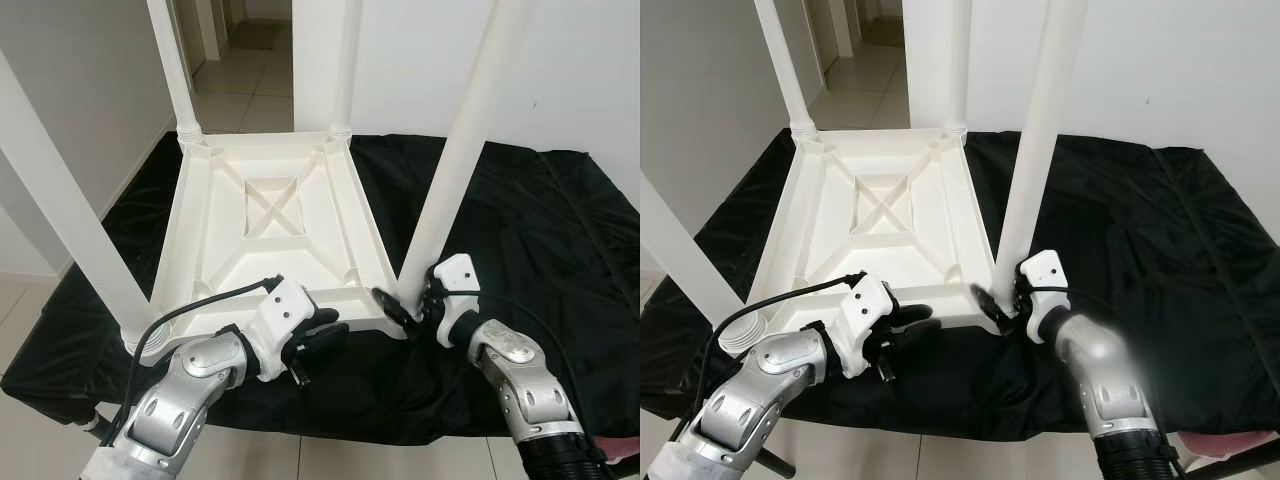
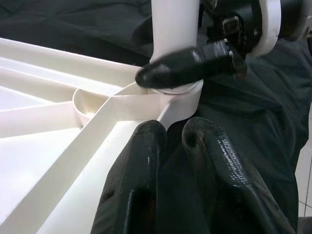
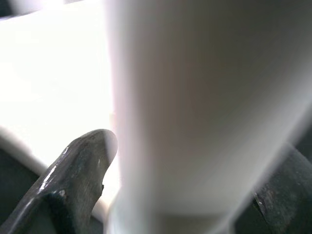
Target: Building children table
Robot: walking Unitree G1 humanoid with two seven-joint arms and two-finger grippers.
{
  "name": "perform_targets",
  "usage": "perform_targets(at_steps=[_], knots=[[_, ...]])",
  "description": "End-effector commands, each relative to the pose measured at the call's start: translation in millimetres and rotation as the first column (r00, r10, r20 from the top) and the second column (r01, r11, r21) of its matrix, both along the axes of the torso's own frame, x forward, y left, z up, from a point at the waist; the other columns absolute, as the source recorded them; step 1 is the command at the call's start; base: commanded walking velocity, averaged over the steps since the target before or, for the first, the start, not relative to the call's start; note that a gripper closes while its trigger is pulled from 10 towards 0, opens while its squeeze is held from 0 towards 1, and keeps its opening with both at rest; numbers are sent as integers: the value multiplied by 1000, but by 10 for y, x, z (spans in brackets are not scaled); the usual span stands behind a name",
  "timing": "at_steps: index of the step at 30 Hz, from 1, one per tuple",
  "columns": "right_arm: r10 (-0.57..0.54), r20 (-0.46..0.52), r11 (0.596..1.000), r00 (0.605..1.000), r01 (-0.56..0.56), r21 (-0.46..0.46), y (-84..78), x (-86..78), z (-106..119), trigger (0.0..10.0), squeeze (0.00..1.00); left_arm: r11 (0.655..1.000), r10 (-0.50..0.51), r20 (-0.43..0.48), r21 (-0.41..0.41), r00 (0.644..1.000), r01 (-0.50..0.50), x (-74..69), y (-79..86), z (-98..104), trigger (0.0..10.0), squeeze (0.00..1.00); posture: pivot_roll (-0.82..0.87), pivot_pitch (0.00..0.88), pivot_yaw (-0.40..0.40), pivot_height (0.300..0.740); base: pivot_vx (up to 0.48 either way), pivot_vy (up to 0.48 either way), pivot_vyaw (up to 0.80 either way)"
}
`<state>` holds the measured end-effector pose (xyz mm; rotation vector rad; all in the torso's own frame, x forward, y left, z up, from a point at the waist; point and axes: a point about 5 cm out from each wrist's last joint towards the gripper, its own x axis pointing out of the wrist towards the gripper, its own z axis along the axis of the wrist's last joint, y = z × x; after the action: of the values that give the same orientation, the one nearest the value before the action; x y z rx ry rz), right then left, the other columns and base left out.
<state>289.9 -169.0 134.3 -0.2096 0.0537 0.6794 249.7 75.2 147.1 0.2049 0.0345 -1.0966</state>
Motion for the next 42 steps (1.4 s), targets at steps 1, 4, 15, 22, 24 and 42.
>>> perform_targets(at_steps=[1,4,15,22,24,42], knots=[[78,-4,997,997,-78,-17,46,14,-4,10000,0,1000,15,5,4,1000,-15,21,8,-1,10000,0,-57,28,13,740,0,0,0],[105,-2,994,994,-105,-21,47,21,-2,8039,0,1000,15,6,2,1000,-15,29,8,4,10000,0,-56,29,17,740,0,0,0],[134,6,991,991,-134,-20,14,68,9,0,0,1000,10,26,-11,1000,-10,78,-36,44,10000,0,-65,16,11,740,0,0,0],[128,2,992,992,-128,2,-23,19,-17,10000,0,1000,9,21,-13,1000,-9,59,-54,16,10000,0,-77,29,6,740,0,0,0],[93,-15,994,996,-92,59,-22,-28,-48,10000,0,1000,5,17,-18,1000,-5,54,-69,14,10000,0,-83,32,8,740,0,0,0],[-334,22,934,942,328,145,-55,-122,-132,10000,0,1000,-16,13,-15,1000,16,75,-67,22,10000,0,-80,44,22,740,0,0,0]])
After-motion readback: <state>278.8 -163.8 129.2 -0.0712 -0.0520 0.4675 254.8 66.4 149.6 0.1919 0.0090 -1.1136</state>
